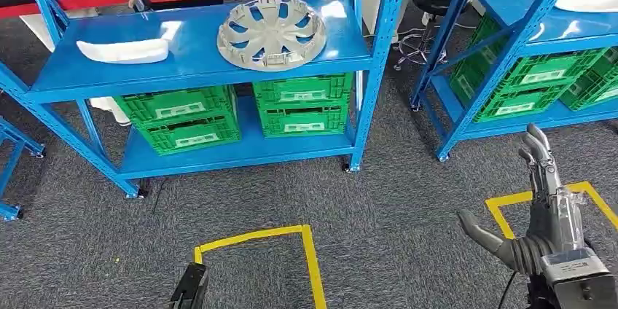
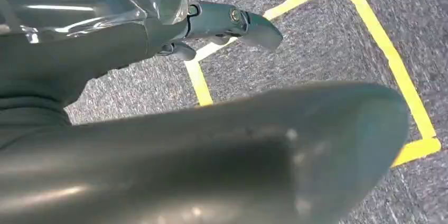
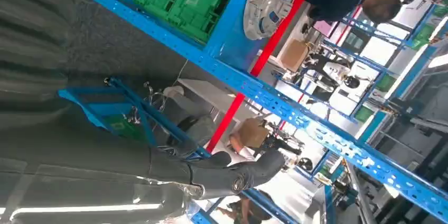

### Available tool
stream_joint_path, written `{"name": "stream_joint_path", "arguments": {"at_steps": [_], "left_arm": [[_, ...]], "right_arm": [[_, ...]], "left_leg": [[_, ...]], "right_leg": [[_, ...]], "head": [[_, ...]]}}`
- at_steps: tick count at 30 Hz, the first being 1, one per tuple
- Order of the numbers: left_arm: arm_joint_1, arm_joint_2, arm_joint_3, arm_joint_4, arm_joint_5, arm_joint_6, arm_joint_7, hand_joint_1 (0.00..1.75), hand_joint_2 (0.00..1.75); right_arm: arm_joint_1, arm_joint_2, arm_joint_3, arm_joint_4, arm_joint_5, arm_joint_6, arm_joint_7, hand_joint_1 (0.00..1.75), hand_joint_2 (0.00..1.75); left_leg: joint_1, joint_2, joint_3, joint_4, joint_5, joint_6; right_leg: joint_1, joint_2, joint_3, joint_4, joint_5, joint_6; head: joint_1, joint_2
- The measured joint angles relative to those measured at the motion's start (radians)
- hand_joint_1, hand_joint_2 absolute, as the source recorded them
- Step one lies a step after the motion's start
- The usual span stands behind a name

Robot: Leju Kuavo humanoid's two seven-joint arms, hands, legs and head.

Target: Take the parts from the cabinet and place them on the table.

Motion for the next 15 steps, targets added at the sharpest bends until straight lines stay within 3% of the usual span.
{"name": "stream_joint_path", "arguments": {"at_steps": [1, 3, 4, 5, 6, 8, 9, 11, 13, 15], "left_arm": [[-0.002, 0.0, 0.001, 0.0, 0.001, 0.0, -0.001, 0.0, 0.0], [-0.001, -0.002, 0.003, 0.0, 0.01, 0.0, -0.01, 0.0, 0.0], [0.001, -0.002, 0.005, 0.0, 0.011, -0.003, -0.013, 0.0, 0.0], [0.003, -0.003, 0.005, 0.0, 0.012, -0.003, -0.014, 0.0, 0.0], [0.005, -0.003, 0.005, 0.0, 0.013, -0.003, -0.016, 0.0, 0.0], [0.008, -0.004, 0.005, -0.001, 0.013, -0.003, -0.018, 0.0, 0.0], [0.008, -0.005, 0.006, -0.002, 0.014, -0.003, -0.018, 0.0, 0.0], [0.01, -0.003, 0.006, -0.003, 0.017, -0.003, -0.019, 0.0, 0.0], [0.013, -0.003, 0.006, -0.005, 0.018, -0.003, -0.02, 0.0, 0.0], [0.014, 0.001, 0.007, -0.009, 0.018, 0.0, -0.02, 0.0, 0.0]], "right_arm": [[-0.003, 0.0, 0.0, 0.0, 0.0, 0.0, 0.0, 0.0, 1.75], [-0.003, 0.0, 0.001, 0.002, 0.0, 0.001, 0.003, 0.0, 1.75], [-0.003, 0.0, 0.002, 0.003, 0.0, 0.002, 0.003, 0.0, 1.75], [-0.003, 0.0, 0.003, 0.004, 0.0, 0.002, 0.003, 0.0, 1.75], [-0.003, 0.0, 0.003, 0.005, 0.0, 0.002, 0.003, 0.0, 1.75], [-0.005, -0.001, 0.004, 0.005, 0.0, 0.003, 0.003, 0.0, 1.75], [-0.005, -0.001, 0.004, 0.005, 0.0, 0.003, 0.003, 0.0, 1.75], [-0.005, -0.001, 0.006, 0.006, 0.0, 0.004, 0.005, 0.0, 1.75], [-0.006, -0.001, 0.006, 0.006, -0.001, 0.005, 0.005, 0.0, 1.75], [-0.006, -0.001, 0.006, 0.006, -0.001, 0.005, 0.006, 0.0, 1.75]], "left_leg": [[0.001, 0.0, 0.005, -0.008, 0.0, 0.009], [-0.001, -0.002, 0.005, -0.008, -0.002, 0.01], [-0.003, -0.003, 0.005, -0.007, -0.004, 0.011], [-0.004, -0.004, 0.006, -0.006, -0.005, 0.01], [-0.004, -0.006, 0.008, -0.004, -0.007, 0.008], [-0.002, -0.011, 0.012, 0.006, -0.017, 0.0], [-0.004, -0.013, 0.011, 0.016, -0.025, -0.006], [-0.012, -0.015, 0.007, 0.029, -0.038, -0.017], [-0.009, -0.016, 0.009, 0.029, -0.04, -0.021], [-0.005, -0.013, 0.001, 0.046, -0.056, -0.032]], "right_leg": [[-0.001, 0.001, -0.025, 0.05, -0.026, -0.007], [-0.003, 0.001, -0.114, 0.212, -0.082, -0.012], [-0.004, 0.001, -0.152, 0.273, -0.096, -0.008], [-0.004, 0.001, -0.166, 0.287, -0.09, -0.001], [-0.005, 0.0, -0.157, 0.255, -0.066, 0.009], [-0.009, 0.0, -0.08, 0.085, 0.013, 0.032], [-0.012, 0.0, -0.041, 0.004, 0.039, 0.036], [-0.008, 0.001, -0.032, -0.004, 0.036, 0.005], [-0.003, 0.001, -0.032, -0.004, 0.034, -0.006], [-0.014, 0.002, -0.021, -0.008, 0.032, -0.015]], "head": [[0.001, 0.0], [0.001, 0.0], [0.001, 0.0], [0.001, 0.0], [0.001, 0.0], [0.001, 0.0], [0.002, 0.0], [-0.001, 0.0], [-0.001, 0.0], [0.0, 0.0]]}}
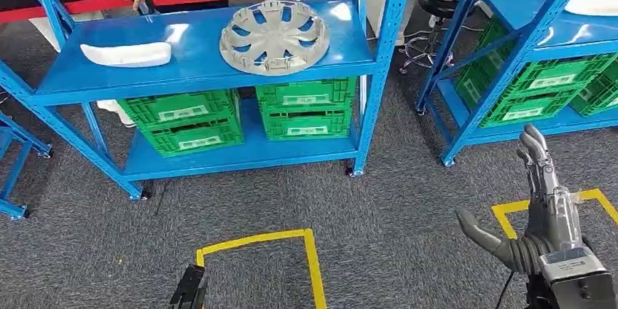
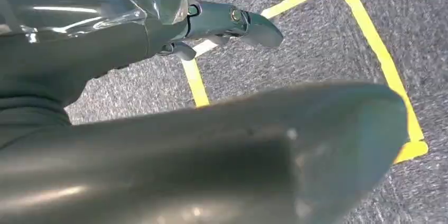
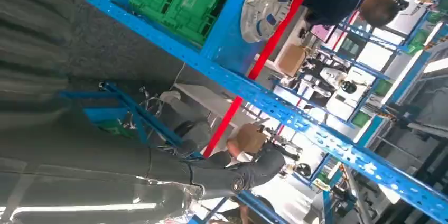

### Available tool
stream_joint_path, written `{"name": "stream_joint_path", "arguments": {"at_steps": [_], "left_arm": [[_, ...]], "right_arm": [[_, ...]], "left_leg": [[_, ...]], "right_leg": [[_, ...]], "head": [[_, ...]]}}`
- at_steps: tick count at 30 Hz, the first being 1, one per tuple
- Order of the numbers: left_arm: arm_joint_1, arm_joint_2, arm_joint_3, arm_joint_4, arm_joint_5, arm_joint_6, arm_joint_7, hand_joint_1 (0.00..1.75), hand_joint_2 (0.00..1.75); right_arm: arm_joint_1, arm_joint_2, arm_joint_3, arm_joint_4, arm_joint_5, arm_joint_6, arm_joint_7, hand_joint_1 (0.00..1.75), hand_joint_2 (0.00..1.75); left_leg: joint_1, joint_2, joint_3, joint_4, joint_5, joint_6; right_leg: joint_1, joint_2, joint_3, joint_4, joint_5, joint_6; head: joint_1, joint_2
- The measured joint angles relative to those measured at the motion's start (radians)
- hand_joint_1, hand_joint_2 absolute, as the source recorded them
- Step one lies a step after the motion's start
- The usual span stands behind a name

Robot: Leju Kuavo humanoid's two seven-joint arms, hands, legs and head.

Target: Take the parts from the cabinet and place them on the table.

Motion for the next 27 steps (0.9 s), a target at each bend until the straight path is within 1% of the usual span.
{"name": "stream_joint_path", "arguments": {"at_steps": [1, 2, 3, 4, 5, 6, 7, 8, 9, 10, 11, 12, 13, 14, 15, 16, 17, 19, 20, 21, 22, 23, 24, 25, 26, 27], "left_arm": [[0.0, -0.002, 0.0, -0.003, 0.0, 0.0, 0.0, 0.0, 0.0], [0.0, -0.002, 0.0, -0.003, 0.0, 0.002, 0.0, 0.0, 0.0], [0.001, -0.002, 0.0, -0.003, 0.0, 0.002, 0.0, 0.0, 0.0], [0.003, -0.002, 0.0, -0.003, 0.0, 0.002, 0.0, 0.0, 0.0], [0.004, -0.002, 0.0, -0.003, 0.0, 0.002, 0.0, 0.0, 0.0], [0.005, -0.002, 0.0, -0.003, 0.0, 0.002, 0.0, 0.0, 0.0], [0.005, -0.002, 0.0, -0.003, 0.0, 0.002, 0.0, 0.0, 0.0], [0.004, -0.002, 0.0, -0.003, 0.0, 0.003, 0.0, 0.0, 0.0], [0.004, -0.001, 0.0, -0.003, 0.0, 0.003, 0.0, 0.0, 0.0], [0.003, 0.004, 0.0, -0.003, 0.0, 0.003, 0.0, 0.0, 0.0], [0.004, 0.002, 0.0, -0.005, 0.0, 0.004, 0.0, 0.0, 0.0], [0.002, 0.005, 0.0, -0.006, 0.0, 0.005, 0.0, 0.0, 0.0], [0.003, 0.005, 0.0, -0.006, 0.0, 0.006, 0.0, 0.0, 0.0], [0.005, 0.006, 0.0, -0.006, 0.0, 0.006, 0.0, 0.0, 0.0], [0.007, 0.004, 0.0, -0.008, 0.0, 0.009, 0.002, 0.0, 0.0], [0.005, 0.003, 0.001, -0.009, 0.0, 0.011, 0.001, 0.0, 0.0], [0.002, 0.0, 0.002, -0.009, 0.0, 0.012, 0.001, 0.0, 0.0], [0.001, -0.003, 0.002, -0.009, 0.0, 0.012, 0.002, 0.0, 0.0], [0.003, -0.005, 0.002, -0.009, 0.0, 0.013, 0.002, 0.0, 0.0], [0.005, -0.005, 0.002, -0.009, 0.0, 0.013, 0.002, 0.0, 0.0], [0.006, -0.006, 0.002, -0.009, 0.0, 0.013, 0.002, 0.0, 0.0], [0.006, -0.008, 0.002, -0.009, 0.0, 0.014, 0.002, 0.0, 0.0], [0.006, -0.01, 0.002, -0.009, 0.0, 0.014, 0.002, 0.0, 0.0], [0.007, -0.01, 0.002, -0.009, 0.0, 0.015, 0.002, 0.0, 0.0], [0.007, -0.009, 0.002, -0.009, 0.001, 0.015, 0.002, 0.0, 0.0], [0.007, -0.009, 0.002, -0.01, 0.001, 0.015, 0.003, 0.0, 0.0]], "right_arm": [[-0.001, 0.0, 0.0, 0.0, 0.0, 0.0, 0.0, 0.0, 1.75], [-0.001, 0.0, 0.002, 0.0, 0.0, 0.0, 0.0, 0.0, 1.75], [-0.001, 0.0, 0.002, 0.0, 0.0, 0.0, 0.0, 0.0, 1.75], [0.0, 0.0, 0.002, 0.0, 0.0, 0.0, 0.0, 0.0, 1.75], [0.001, 0.0, 0.002, 0.0, 0.0, 0.0, 0.0, 0.0, 1.75], [0.002, 0.0, 0.002, 0.0, -0.001, 0.0, 0.001, 0.0, 1.75], [0.001, 0.0, 0.002, 0.0, -0.001, 0.0, 0.001, 0.0, 1.75], [0.001, 0.0, 0.002, 0.0, -0.001, 0.0, 0.001, 0.0, 1.75], [0.001, 0.0, 0.002, 0.0, -0.001, 0.0, 0.001, 0.0, 1.75], [0.002, 0.001, 0.002, 0.0, -0.001, 0.0, 0.0, 0.0, 1.75], [0.0, 0.0, 0.003, 0.0, -0.001, 0.0, 0.001, 0.0, 1.75], [0.001, 0.002, 0.003, 0.0, -0.001, 0.0, 0.001, 0.0, 1.75], [0.004, 0.002, 0.003, 0.001, -0.001, 0.0, 0.002, 0.0, 1.75], [0.003, 0.002, 0.004, 0.0, -0.001, 0.0, 0.002, 0.0, 1.75], [0.002, 0.0, 0.003, 0.0, -0.001, 0.0, 0.002, 0.0, 1.75], [0.001, 0.0, 0.005, 0.0, -0.001, 0.0, 0.002, 0.0, 1.75], [-0.002, 0.0, 0.005, 0.0, -0.001, 0.0, 0.002, 0.0, 1.75], [0.004, 0.0, 0.005, 0.001, -0.001, 0.0, 0.005, 0.0, 1.75], [0.004, 0.0, 0.005, 0.001, -0.001, 0.0, 0.006, 0.0, 1.75], [0.004, 0.0, 0.005, 0.002, -0.001, 0.0, 0.006, 0.0, 1.75], [0.004, 0.0, 0.005, 0.002, -0.001, 0.0, 0.006, 0.0, 1.75], [0.004, 0.0, 0.005, 0.002, -0.001, 0.0, 0.007, 0.0, 1.75], [0.004, 0.0, 0.005, 0.002, -0.001, 0.0, 0.007, 0.0, 1.75], [0.003, 0.0, 0.005, 0.003, -0.001, 0.0, 0.007, 0.0, 1.75], [0.003, 0.002, 0.006, 0.005, -0.001, 0.0, 0.008, 0.0, 1.75], [0.004, 0.001, 0.006, 0.005, -0.001, 0.0, 0.009, 0.0, 1.75]], "left_leg": [[0.003, 0.004, -0.02, 0.046, -0.023, -0.009], [0.007, 0.007, -0.055, 0.112, -0.052, -0.016], [0.012, 0.011, -0.104, 0.198, -0.084, -0.021], [0.016, 0.013, -0.152, 0.274, -0.103, -0.025], [0.017, 0.014, -0.18, 0.303, -0.095, -0.024], [0.017, 0.014, -0.18, 0.288, -0.071, -0.023], [0.015, 0.014, -0.157, 0.224, -0.02, -0.017], [0.013, 0.013, -0.119, 0.133, 0.037, -0.006], [0.007, 0.013, -0.08, 0.045, 0.084, 0.011], [0.002, 0.017, -0.061, 0.02, 0.067, 0.026], [-0.004, 0.018, -0.05, 0.002, 0.061, 0.033], [-0.01, 0.018, -0.041, -0.008, 0.056, 0.038], [-0.013, 0.017, -0.042, -0.03, 0.054, 0.045], [-0.012, 0.015, -0.024, -0.043, 0.052, 0.053], [0.001, 0.015, 0.012, -0.065, 0.059, 0.052], [-0.001, 0.012, 0.026, -0.076, 0.058, 0.052], [-0.002, 0.011, 0.031, -0.075, 0.055, 0.057], [-0.003, 0.007, 0.038, -0.075, 0.045, 0.054], [-0.003, 0.006, 0.045, -0.074, 0.037, 0.052], [-0.003, 0.006, 0.055, -0.073, 0.03, 0.049], [-0.002, 0.004, 0.067, -0.073, 0.02, 0.046], [-0.001, 0.001, 0.08, -0.071, 0.01, 0.04], [0.0, 0.001, 0.092, -0.067, -0.002, 0.034], [-0.002, 0.001, 0.092, -0.062, -0.015, 0.026], [-0.006, -0.001, 0.098, -0.056, -0.026, 0.02], [-0.006, 0.002, 0.095, -0.057, -0.032, 0.012]], "right_leg": [[-0.002, -0.001, 0.006, 0.0, -0.005, -0.007], [-0.002, -0.001, 0.009, 0.0, -0.008, -0.011], [0.0, -0.001, 0.011, 0.0, -0.013, -0.012], [0.001, 0.0, 0.015, 0.0, -0.017, -0.013], [0.001, 0.001, 0.021, 0.0, -0.022, -0.012], [0.002, 0.001, 0.027, 0.0, -0.027, -0.011], [0.004, 0.002, 0.039, 0.0, -0.035, -0.009], [0.007, 0.003, 0.052, -0.001, -0.043, -0.008], [0.007, 0.002, 0.061, -0.003, -0.05, -0.007], [0.004, 0.002, 0.064, -0.009, -0.056, -0.003], [0.006, 0.003, 0.068, -0.016, -0.057, 0.003], [0.002, 0.002, 0.07, -0.027, -0.055, 0.009], [0.005, -0.002, 0.079, -0.015, -0.041, 0.022], [0.004, -0.003, 0.094, -0.025, -0.036, 0.031], [0.002, -0.004, 0.09, -0.017, -0.051, 0.025], [0.003, -0.002, 0.079, 0.013, -0.056, 0.026], [0.004, -0.002, 0.039, 0.08, -0.074, 0.021], [0.004, -0.002, -0.068, 0.223, -0.118, 0.016], [0.004, -0.002, -0.105, 0.258, -0.129, 0.023], [0.003, -0.002, -0.119, 0.248, -0.119, 0.031], [0.0, -0.002, -0.113, 0.202, -0.088, 0.045], [-0.004, -0.002, -0.089, 0.123, -0.037, 0.06], [-0.007, -0.003, -0.059, 0.031, 0.023, 0.076], [-0.007, -0.009, -0.047, -0.003, 0.064, 0.068], [-0.004, -0.013, -0.052, -0.012, 0.028, 0.041], [0.001, -0.012, -0.042, -0.007, 0.041, 0.026]], "head": [[-0.007, 0.0], [-0.005, 0.0], [-0.005, 0.0], [-0.006, 0.0], [-0.005, 0.0], [-0.005, 0.0], [-0.006, 0.0], [-0.005, 0.0], [-0.005, 0.0], [-0.001, 0.0], [-0.002, 0.0], [-0.005, 0.0], [-0.005, 0.0], [-0.006, 0.0], [-0.007, 0.0], [-0.002, 0.0], [-0.001, 0.0], [0.0, 0.0], [0.0, 0.0], [0.0, 0.0], [0.0, 0.0], [0.001, 0.0], [0.001, 0.0], [0.003, 0.0], [0.004, 0.0], [0.001, 0.0]]}}
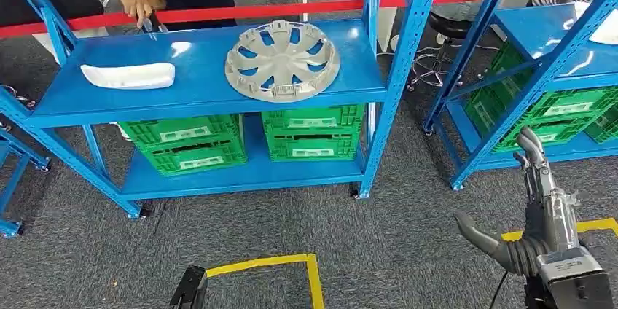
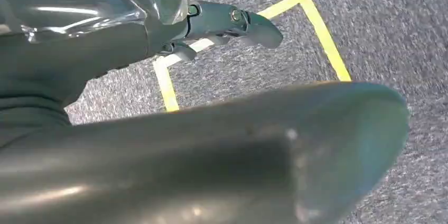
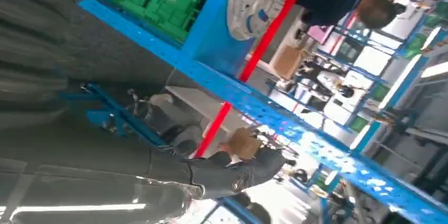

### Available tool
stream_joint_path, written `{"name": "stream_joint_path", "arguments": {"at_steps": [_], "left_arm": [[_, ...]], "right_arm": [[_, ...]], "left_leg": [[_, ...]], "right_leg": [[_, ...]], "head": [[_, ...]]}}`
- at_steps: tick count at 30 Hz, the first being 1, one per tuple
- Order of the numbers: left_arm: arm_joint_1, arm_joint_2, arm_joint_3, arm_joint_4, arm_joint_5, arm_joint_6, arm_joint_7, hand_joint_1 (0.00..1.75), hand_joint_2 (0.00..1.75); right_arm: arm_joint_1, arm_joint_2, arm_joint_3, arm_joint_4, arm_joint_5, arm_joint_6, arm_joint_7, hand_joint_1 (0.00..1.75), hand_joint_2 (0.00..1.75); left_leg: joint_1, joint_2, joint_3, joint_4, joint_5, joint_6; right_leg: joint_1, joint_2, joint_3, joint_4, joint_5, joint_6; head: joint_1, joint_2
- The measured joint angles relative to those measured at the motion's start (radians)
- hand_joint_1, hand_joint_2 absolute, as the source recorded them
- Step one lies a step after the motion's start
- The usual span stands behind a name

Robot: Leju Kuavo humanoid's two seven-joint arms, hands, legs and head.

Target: Take the parts from the cabinet and place them on the table.

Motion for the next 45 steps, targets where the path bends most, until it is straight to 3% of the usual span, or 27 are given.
{"name": "stream_joint_path", "arguments": {"at_steps": [1, 4, 8, 9, 11, 13, 14, 15, 16, 17, 18, 20, 23, 25, 26, 28, 30, 31, 32, 34, 36, 38, 39, 41, 43, 44, 45], "left_arm": [[0.001, 0.0, 0.0, -0.002, 0.0, 0.0, 0.0, 0.0, 0.0], [0.0, 0.002, 0.001, -0.005, 0.0, 0.0, 0.0, 0.0, 0.0], [0.002, 0.004, 0.001, -0.005, -0.003, 0.004, 0.0, 0.0, 0.0], [0.005, 0.004, 0.001, -0.005, -0.006, 0.005, 0.002, 0.0, 0.0], [0.006, 0.005, 0.001, -0.005, -0.008, 0.006, 0.002, 0.0, 0.0], [0.006, 0.008, 0.001, -0.005, -0.008, 0.006, 0.002, 0.0, 0.0], [0.006, 0.013, 0.001, -0.005, -0.008, 0.006, 0.003, 0.0, 0.0], [0.005, 0.014, 0.001, -0.007, -0.008, 0.008, 0.004, 0.0, 0.0], [0.008, 0.014, 0.002, -0.01, -0.008, 0.008, 0.004, 0.0, 0.0], [0.008, 0.016, 0.002, -0.01, -0.008, 0.008, 0.004, 0.0, 0.0], [0.01, 0.018, 0.003, -0.01, -0.008, 0.008, 0.004, 0.0, 0.0], [0.005, 0.014, 0.003, -0.012, -0.009, 0.008, 0.004, 0.0, 0.0], [0.003, 0.009, 0.003, -0.013, -0.009, 0.007, 0.004, 0.0, 0.0], [0.008, 0.007, 0.003, -0.013, -0.009, 0.007, 0.004, 0.0, 0.0], [0.008, 0.006, 0.003, -0.013, -0.009, 0.007, 0.004, 0.0, 0.0], [0.008, 0.004, 0.003, -0.013, -0.009, 0.007, 0.004, 0.0, 0.0], [0.007, 0.005, 0.003, -0.013, -0.01, 0.007, 0.005, 0.0, 0.0], [0.007, 0.005, 0.003, -0.013, -0.01, 0.007, 0.005, 0.0, 0.0], [0.008, 0.005, 0.003, -0.013, -0.011, 0.007, 0.005, 0.0, 0.0], [0.007, 0.01, 0.003, -0.013, -0.012, 0.007, 0.005, 0.0, 0.0], [0.003, 0.007, 0.003, -0.013, -0.013, 0.007, 0.005, 0.0, 0.0], [0.005, 0.008, 0.003, -0.013, -0.014, 0.007, 0.005, 0.0, 0.0], [0.007, 0.008, 0.002, -0.013, -0.013, 0.007, 0.006, 0.0, 0.0], [0.007, 0.008, 0.002, -0.013, -0.014, 0.006, 0.006, 0.0, 0.0], [0.007, 0.008, 0.002, -0.013, -0.014, 0.005, 0.006, 0.0, 0.0], [0.007, 0.01, 0.002, -0.013, -0.014, 0.005, 0.006, 0.0, 0.0], [0.005, 0.011, 0.002, -0.013, -0.014, 0.005, 0.007, 0.0, 0.0]], "right_arm": [[0.002, 0.001, 0.0, 0.0, 0.0, 0.0, 0.0, 0.0, 1.75], [-0.001, 0.002, 0.0, 0.0, 0.0, 0.0, 0.0, 0.0, 1.75], [0.0, 0.004, 0.0, 0.0, 0.0, 0.005, 0.0, 0.0, 1.75], [0.0, 0.004, 0.0, 0.0, 0.0, 0.006, 0.0, 0.0, 1.75], [0.0, 0.005, 0.0, 0.0, 0.0, 0.007, 0.0, 0.0, 1.75], [0.0, 0.005, 0.0, 0.0, 0.0, 0.008, 0.0, 0.0, 1.75], [-0.001, 0.006, 0.001, 0.001, 0.0, 0.008, 0.0, 0.0, 1.75], [0.0, 0.006, 0.0, 0.0, 0.0, 0.008, 0.0, 0.0, 1.75], [0.001, 0.006, 0.0, 0.0, 0.0, 0.008, 0.0, 0.0, 1.75], [0.004, 0.006, 0.002, 0.0, 0.0, 0.008, -0.001, 0.0, 1.75], [0.002, 0.006, 0.002, 0.0, 0.0, 0.008, -0.001, 0.0, 1.75], [-0.002, 0.005, 0.0, 0.0, 0.0, 0.008, -0.002, 0.0, 1.75], [0.003, 0.003, 0.0, 0.0, 0.0, 0.008, -0.001, 0.0, 1.75], [0.003, 0.003, 0.0, 0.0, 0.0, 0.008, -0.001, 0.0, 1.75], [0.003, 0.003, 0.0, 0.0, 0.0, 0.008, -0.001, 0.0, 1.75], [0.003, 0.003, 0.0, 0.0, 0.0, 0.008, -0.001, 0.0, 1.75], [0.004, 0.003, 0.0, 0.002, 0.0, 0.008, 0.0, 0.0, 1.75], [0.007, 0.003, -0.001, 0.0, 0.0, 0.008, 0.0, 0.0, 1.75], [0.007, 0.002, -0.002, 0.0, 0.0, 0.008, 0.0, 0.0, 1.75], [0.008, 0.004, -0.002, 0.0, 0.001, 0.008, 0.0, 0.0, 1.75], [0.007, 0.005, -0.001, -0.002, 0.001, 0.008, 0.0, 0.0, 1.75], [0.008, 0.005, 0.0, -0.002, 0.002, 0.008, 0.0, 0.0, 1.75], [0.009, 0.005, 0.0, -0.002, 0.002, 0.009, 0.0, 0.0, 1.75], [0.009, 0.005, 0.0, -0.002, 0.003, 0.01, 0.0, 0.0, 1.75], [0.008, 0.005, 0.0, -0.002, 0.003, 0.011, 0.0, 0.0, 1.75], [0.007, 0.005, 0.0, -0.002, 0.003, 0.011, 0.0, 0.0, 1.75], [0.007, 0.005, 0.0, -0.002, 0.003, 0.012, 0.0, 0.0, 1.75]], "left_leg": [[0.001, 0.003, 0.008, 0.009, 0.0, -0.006], [0.008, 0.007, 0.0, 0.046, -0.019, -0.02], [0.023, 0.01, -0.181, 0.312, -0.117, -0.042], [0.024, 0.011, -0.203, 0.317, -0.106, -0.042], [0.023, 0.011, -0.179, 0.205, -0.009, -0.032], [0.012, 0.013, -0.126, 0.047, 0.103, 0.0], [0.003, 0.017, -0.128, 0.057, 0.067, 0.009], [-0.006, 0.015, -0.124, 0.038, 0.046, 0.018], [-0.009, 0.012, -0.119, 0.026, 0.057, 0.026], [-0.012, 0.011, -0.104, 0.005, 0.069, 0.037], [-0.006, 0.006, -0.078, -0.01, 0.08, 0.045], [0.001, 0.009, -0.042, -0.028, 0.086, 0.043], [0.0, 0.005, -0.04, -0.027, 0.074, 0.043], [0.001, 0.004, -0.031, -0.026, 0.064, 0.038], [0.001, 0.001, -0.021, -0.025, 0.057, 0.034], [0.002, -0.001, -0.007, -0.016, 0.037, 0.024], [-0.004, -0.003, -0.007, -0.007, 0.021, 0.011], [-0.004, -0.001, -0.006, -0.007, 0.016, 0.003], [-0.004, -0.001, -0.003, 0.009, 0.019, -0.001], [0.0, 0.0, -0.009, 0.027, 0.003, -0.01], [0.009, 0.005, -0.073, 0.143, -0.037, -0.027], [0.02, 0.007, -0.173, 0.29, -0.098, -0.038], [0.025, 0.008, -0.209, 0.324, -0.101, -0.041], [0.03, 0.011, -0.202, 0.26, -0.035, -0.043], [0.029, 0.012, -0.132, 0.078, 0.086, -0.035], [0.025, 0.013, -0.112, 0.031, 0.095, -0.028], [0.018, 0.016, -0.112, 0.035, 0.036, -0.021]], "right_leg": [[-0.001, 0.004, -0.006, -0.002, 0.002, -0.012], [-0.008, 0.009, 0.028, -0.004, -0.008, -0.032], [-0.003, 0.013, 0.047, -0.004, -0.033, -0.038], [-0.002, 0.016, 0.056, -0.004, -0.04, -0.037], [0.003, 0.017, 0.081, -0.004, -0.057, -0.034], [0.002, 0.017, 0.091, -0.01, -0.072, -0.033], [0.009, 0.018, 0.109, -0.012, -0.077, -0.027], [-0.003, 0.019, 0.107, -0.02, -0.078, -0.019], [0.0, 0.019, 0.121, -0.025, -0.072, -0.012], [0.002, 0.016, 0.121, -0.012, -0.051, 0.008], [0.003, 0.016, 0.133, -0.011, -0.052, 0.009], [0.003, 0.013, 0.104, 0.053, -0.092, 0.004], [0.003, 0.014, -0.04, 0.261, -0.17, -0.008], [0.0, 0.013, -0.069, 0.255, -0.144, 0.016], [-0.002, 0.013, -0.048, 0.181, -0.099, 0.033], [-0.004, 0.012, 0.016, 0.002, 0.002, 0.045], [0.005, 0.007, 0.018, -0.012, -0.038, -0.005], [0.006, 0.01, 0.026, -0.016, -0.014, -0.012], [0.005, 0.011, 0.018, -0.017, -0.008, -0.019], [-0.004, 0.014, 0.047, -0.02, -0.011, -0.029], [-0.005, 0.012, 0.055, -0.02, -0.017, -0.039], [-0.004, 0.014, 0.058, -0.019, -0.027, -0.038], [-0.005, 0.015, 0.063, -0.019, -0.033, -0.036], [-0.005, 0.017, 0.079, -0.019, -0.044, -0.032], [-0.005, 0.017, 0.103, -0.02, -0.059, -0.026], [-0.005, 0.017, 0.108, -0.021, -0.065, -0.022], [-0.001, 0.018, 0.107, -0.026, -0.07, -0.014]], "head": [[-0.002, 0.0], [-0.001, 0.0], [-0.004, 0.0], [-0.004, 0.0], [-0.004, 0.0], [-0.003, 0.0], [0.007, 0.0], [0.002, 0.0], [0.0, 0.0], [-0.002, 0.0], [-0.001, 0.0], [0.002, 0.0], [0.001, 0.0], [0.002, 0.0], [0.003, 0.0], [0.004, 0.0], [0.003, 0.0], [0.002, 0.0], [0.002, 0.0], [0.005, 0.0], [-0.002, 0.0], [-0.003, 0.0], [-0.003, 0.0], [-0.003, 0.0], [-0.003, 0.0], [-0.002, 0.0], [-0.002, 0.0]]}}
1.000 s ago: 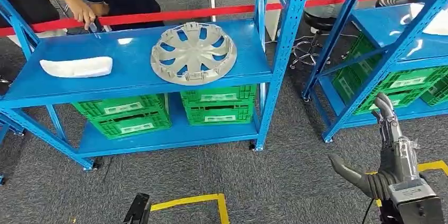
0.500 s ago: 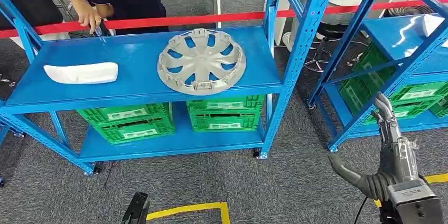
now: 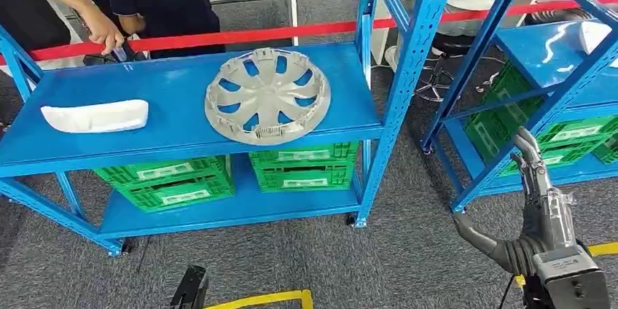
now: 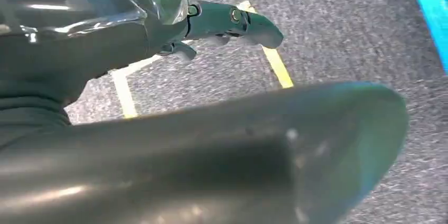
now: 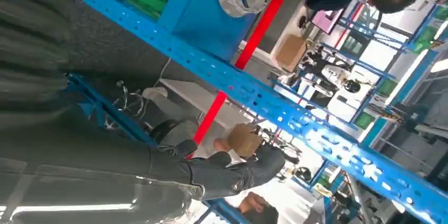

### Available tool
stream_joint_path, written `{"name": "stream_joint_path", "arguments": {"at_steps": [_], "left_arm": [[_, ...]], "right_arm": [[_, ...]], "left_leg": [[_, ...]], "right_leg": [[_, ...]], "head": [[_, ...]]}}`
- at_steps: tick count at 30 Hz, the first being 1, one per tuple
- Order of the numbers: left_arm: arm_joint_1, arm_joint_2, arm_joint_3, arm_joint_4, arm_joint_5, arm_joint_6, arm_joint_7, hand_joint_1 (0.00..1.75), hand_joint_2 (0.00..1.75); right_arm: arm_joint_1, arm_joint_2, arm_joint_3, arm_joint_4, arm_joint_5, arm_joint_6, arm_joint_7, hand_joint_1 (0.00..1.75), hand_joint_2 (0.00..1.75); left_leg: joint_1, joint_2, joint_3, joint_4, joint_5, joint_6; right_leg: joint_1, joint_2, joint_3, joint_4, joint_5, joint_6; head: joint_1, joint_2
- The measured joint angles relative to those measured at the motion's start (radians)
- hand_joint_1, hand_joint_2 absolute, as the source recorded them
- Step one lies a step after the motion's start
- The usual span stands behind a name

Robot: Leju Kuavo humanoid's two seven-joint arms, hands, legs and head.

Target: Take the parts from the cabinet and place them on the table.

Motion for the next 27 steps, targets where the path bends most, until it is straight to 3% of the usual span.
{"name": "stream_joint_path", "arguments": {"at_steps": [1, 3, 4, 5, 6, 8, 9, 10, 11, 12, 13, 14, 15, 16, 18, 19, 21, 24, 25, 26, 27], "left_arm": [[-0.001, 0.0, 0.0, 0.0, 0.0, -0.001, 0.0, 0.0, 0.0], [0.002, 0.002, 0.0, 0.0, 0.0, -0.001, 0.0, 0.0, 0.0], [0.003, 0.002, 0.0, 0.0, 0.0, 0.0, 0.0, 0.0, 0.0], [0.001, 0.002, 0.0, 0.0, -0.001, 0.0, 0.0, 0.0, 0.0], [-0.002, 0.002, 0.001, 0.0, -0.001, 0.0, 0.0, 0.0, 0.0], [-0.003, 0.0, 0.001, 0.0, -0.001, -0.001, 0.0, 0.0, 0.0], [-0.001, -0.001, 0.001, 0.0, -0.001, -0.002, 0.0, 0.0, 0.0], [0.001, -0.003, 0.0, 0.0, -0.001, -0.002, 0.0, 0.0, 0.0], [0.002, -0.004, 0.0, 0.0, -0.001, -0.003, 0.0, 0.0, 0.0], [0.002, -0.005, 0.0, 0.0, -0.001, -0.003, 0.0, 0.0, 0.0], [0.002, -0.005, 0.0, 0.0, -0.001, -0.003, 0.0, 0.0, 0.0], [0.003, -0.006, 0.001, 0.0, -0.001, -0.004, 0.0, 0.0, 0.0], [0.002, -0.006, 0.0, 0.0, -0.001, -0.004, 0.0, 0.0, 0.0], [0.002, -0.006, 0.001, 0.0, -0.001, -0.004, 0.001, 0.0, 0.0], [0.004, -0.006, 0.0, 0.0, -0.001, -0.005, 0.0, 0.0, 0.0], [0.003, -0.003, 0.001, 0.0, 0.0, -0.005, 0.001, 0.0, 0.0], [0.002, -0.005, 0.0, 0.0, 0.0, -0.003, 0.001, 0.0, 0.0], [0.007, -0.004, 0.0, 0.0, 0.004, -0.003, 0.001, 0.0, 0.0], [0.008, -0.004, 0.0, 0.0, 0.004, -0.002, 0.002, 0.0, 0.0], [0.009, -0.004, 0.0, 0.0, 0.004, 0.0, 0.003, 0.0, 0.0], [0.008, -0.004, 0.0, 0.0, 0.004, 0.002, 0.004, 0.0, 0.0]], "right_arm": [[-0.002, 0.0, 0.0, 0.0, 0.0, 0.0, 0.0, 0.0, 1.75], [-0.001, 0.0, 0.001, -0.001, 0.0, 0.0, 0.0, 0.0, 1.75], [-0.003, -0.002, 0.001, 0.0, 0.001, 0.0, 0.0, 0.0, 1.75], [-0.003, -0.003, 0.002, -0.001, 0.0, 0.0, 0.0, 0.0, 1.75], [-0.005, -0.003, 0.002, -0.001, 0.0, 0.0, 0.0, 0.0, 1.75], [-0.002, -0.005, 0.002, 0.0, 0.001, 0.0, 0.001, 0.0, 1.75], [-0.002, -0.005, 0.002, 0.001, 0.001, 0.001, 0.001, 0.0, 1.75], [-0.002, -0.005, 0.002, 0.001, 0.001, 0.003, 0.001, 0.0, 1.75], [-0.002, -0.005, 0.002, 0.001, 0.004, 0.005, 0.001, 0.0, 1.75], [-0.002, -0.005, 0.003, 0.001, 0.007, 0.006, 0.001, 0.0, 1.75], [-0.002, -0.005, 0.003, 0.001, 0.009, 0.007, 0.001, 0.0, 1.75], [-0.002, -0.005, 0.003, 0.001, 0.01, 0.007, 0.001, 0.0, 1.75], [-0.003, -0.005, 0.003, 0.003, 0.01, 0.008, 0.003, 0.0, 1.75], [-0.002, -0.007, 0.003, 0.003, 0.011, 0.011, 0.003, 0.0, 1.75], [-0.002, -0.007, 0.003, 0.002, 0.013, 0.014, 0.003, 0.0, 1.75], [-0.001, -0.006, 0.004, 0.002, 0.013, 0.015, 0.003, 0.0, 1.75], [-0.003, -0.005, 0.004, 0.002, 0.015, 0.018, 0.005, 0.0, 1.75], [-0.002, -0.005, 0.004, 0.002, 0.018, 0.024, 0.01, 0.0, 1.75], [-0.002, -0.005, 0.004, 0.003, 0.024, 0.024, 0.016, 0.0, 1.75], [-0.002, -0.004, 0.005, 0.003, 0.035, 0.024, 0.025, 0.0, 1.75], [-0.002, -0.003, 0.005, 0.003, 0.04, 0.024, 0.032, 0.0, 1.75]], "left_leg": [[-0.002, -0.003, 0.001, -0.001, 0.002, 0.004], [-0.005, -0.005, 0.016, -0.027, 0.018, 0.029], [0.003, -0.006, 0.043, -0.038, 0.037, 0.04], [0.001, -0.005, 0.054, -0.037, 0.036, 0.043], [-0.001, -0.006, 0.056, -0.037, 0.033, 0.045], [-0.01, -0.008, 0.059, -0.037, 0.023, 0.05], [-0.013, -0.009, 0.062, -0.036, 0.019, 0.05], [-0.016, -0.011, 0.069, -0.036, 0.013, 0.051], [-0.018, -0.013, 0.078, -0.036, 0.006, 0.05], [-0.019, -0.016, 0.09, -0.036, -0.004, 0.049], [-0.019, -0.017, 0.104, -0.035, -0.014, 0.047], [-0.019, -0.018, 0.099, -0.036, -0.022, 0.043], [-0.023, -0.021, 0.115, -0.033, -0.03, 0.035], [-0.023, -0.02, 0.112, -0.034, -0.035, 0.029], [-0.023, -0.02, 0.12, -0.025, -0.036, 0.023], [-0.023, -0.02, 0.116, -0.011, -0.041, 0.018], [-0.017, -0.014, 0.052, 0.094, -0.05, 0.003], [0.002, -0.007, -0.09, 0.286, -0.138, -0.018], [0.009, -0.006, -0.115, 0.296, -0.134, -0.026], [0.014, -0.005, -0.115, 0.266, -0.097, -0.032], [0.021, -0.004, -0.092, 0.186, -0.023, -0.041]], "right_leg": [[0.0, 0.0, 0.001, -0.003, -0.003, 0.005], [0.001, -0.001, 0.02, 0.003, 0.016, 0.033], [-0.002, -0.003, 0.014, 0.011, 0.0, 0.033], [-0.001, -0.005, 0.007, 0.044, -0.017, 0.028], [-0.001, -0.005, -0.024, 0.101, -0.037, 0.023], [0.001, -0.005, -0.133, 0.26, -0.093, 0.012], [0.002, -0.005, -0.169, 0.301, -0.105, 0.013], [0.003, -0.005, -0.187, 0.303, -0.098, 0.015], [0.005, -0.005, -0.182, 0.263, -0.071, 0.016], [0.007, -0.005, -0.157, 0.18, -0.02, 0.024], [0.01, -0.006, -0.121, 0.078, 0.04, 0.035], [0.012, -0.006, -0.105, 0.019, 0.087, 0.034], [0.019, -0.011, -0.11, 0.016, 0.055, 0.008], [0.022, -0.01, -0.101, 0.017, 0.062, -0.005], [0.021, -0.008, -0.097, 0.013, 0.072, -0.019], [0.006, -0.006, -0.081, 0.01, 0.071, -0.021], [0.006, -0.008, -0.068, 0.006, 0.062, -0.032], [0.005, -0.005, -0.056, 0.007, 0.047, -0.034], [0.003, -0.004, -0.048, 0.007, 0.042, -0.034], [0.002, -0.003, -0.04, 0.007, 0.036, -0.036], [0.0, -0.003, -0.027, 0.007, 0.028, -0.034]], "head": [[0.0, 0.0], [0.0, 0.0], [0.0, 0.0], [0.006, 0.0], [0.007, 0.0], [0.008, 0.0], [0.008, 0.0], [0.008, 0.0], [0.008, 0.0], [0.008, 0.0], [0.009, 0.0], [0.009, 0.0], [0.006, 0.0], [0.006, 0.0], [0.006, 0.0], [0.004, 0.0], [0.001, 0.0], [0.001, 0.0], [0.002, 0.0], [0.002, 0.0], [0.002, 0.0]]}}
